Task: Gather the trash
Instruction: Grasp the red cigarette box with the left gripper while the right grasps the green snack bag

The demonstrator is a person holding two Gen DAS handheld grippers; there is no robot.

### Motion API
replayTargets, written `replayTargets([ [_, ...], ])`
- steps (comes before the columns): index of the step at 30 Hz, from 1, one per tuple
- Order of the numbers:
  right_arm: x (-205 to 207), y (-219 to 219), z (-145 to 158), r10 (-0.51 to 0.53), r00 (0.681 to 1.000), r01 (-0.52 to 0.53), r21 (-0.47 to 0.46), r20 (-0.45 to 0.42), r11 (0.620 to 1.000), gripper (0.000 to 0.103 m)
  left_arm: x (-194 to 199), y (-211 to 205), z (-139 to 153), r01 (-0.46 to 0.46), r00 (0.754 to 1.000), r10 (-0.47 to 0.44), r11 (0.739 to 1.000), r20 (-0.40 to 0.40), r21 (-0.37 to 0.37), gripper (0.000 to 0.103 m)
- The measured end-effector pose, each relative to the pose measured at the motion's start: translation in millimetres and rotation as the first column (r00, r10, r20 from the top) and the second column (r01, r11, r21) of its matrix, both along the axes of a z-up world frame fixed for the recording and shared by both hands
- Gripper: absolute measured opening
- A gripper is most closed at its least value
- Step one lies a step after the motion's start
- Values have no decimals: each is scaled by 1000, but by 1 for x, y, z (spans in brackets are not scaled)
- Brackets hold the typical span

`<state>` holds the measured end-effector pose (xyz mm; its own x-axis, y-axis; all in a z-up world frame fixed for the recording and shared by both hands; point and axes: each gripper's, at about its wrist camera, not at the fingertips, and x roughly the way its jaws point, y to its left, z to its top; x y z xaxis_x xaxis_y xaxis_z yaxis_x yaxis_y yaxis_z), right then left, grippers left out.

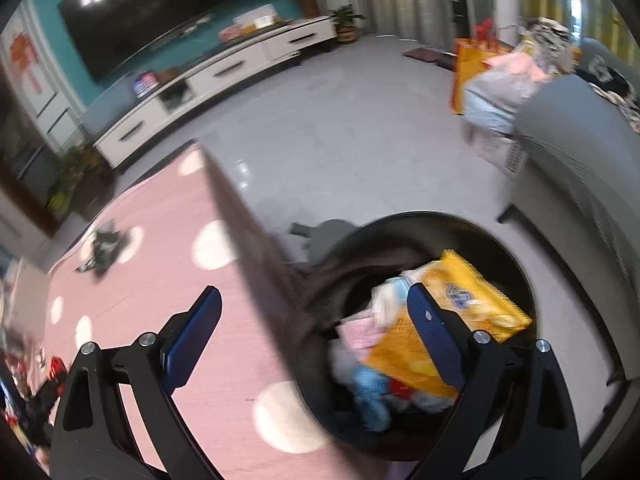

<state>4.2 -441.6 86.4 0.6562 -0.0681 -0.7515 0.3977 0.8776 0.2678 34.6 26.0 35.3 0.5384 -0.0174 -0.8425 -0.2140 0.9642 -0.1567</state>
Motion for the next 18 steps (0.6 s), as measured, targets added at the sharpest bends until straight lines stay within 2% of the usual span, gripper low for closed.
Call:
replayTargets([
  [4, 23, 58, -4, 82, 996, -83, 21, 34, 996, 92, -48, 22, -3, 44, 999, -44, 999, 10, -8, 66],
  [9, 55, 140, -15, 179, 982, -183, 87, 57, 979, 86, -55, 46, -8, 49, 997, -46, 998, 63, -44, 65],
  [12, 84, 185, -17, 206, 977, -212, 133, 56, 968, 74, -54, 51, -2, 49, 995, -46, 998, 90, -27, 65],
  [14, 113, 210, -20, 200, 979, -205, 201, 48, 958, 62, -54, 55, 0, 59, 993, -53, 996, 109, -59, 65],
  [16, 139, 227, -24, 182, 982, -187, 250, 42, 950, 59, -56, 56, -4, 74, 993, -65, 993, 99, -93, 66],
  [18, 165, 239, -26, 151, 988, -153, 261, 28, 953, 57, -56, 57, -8, 77, 994, -69, 992, 82, -99, 65],
])
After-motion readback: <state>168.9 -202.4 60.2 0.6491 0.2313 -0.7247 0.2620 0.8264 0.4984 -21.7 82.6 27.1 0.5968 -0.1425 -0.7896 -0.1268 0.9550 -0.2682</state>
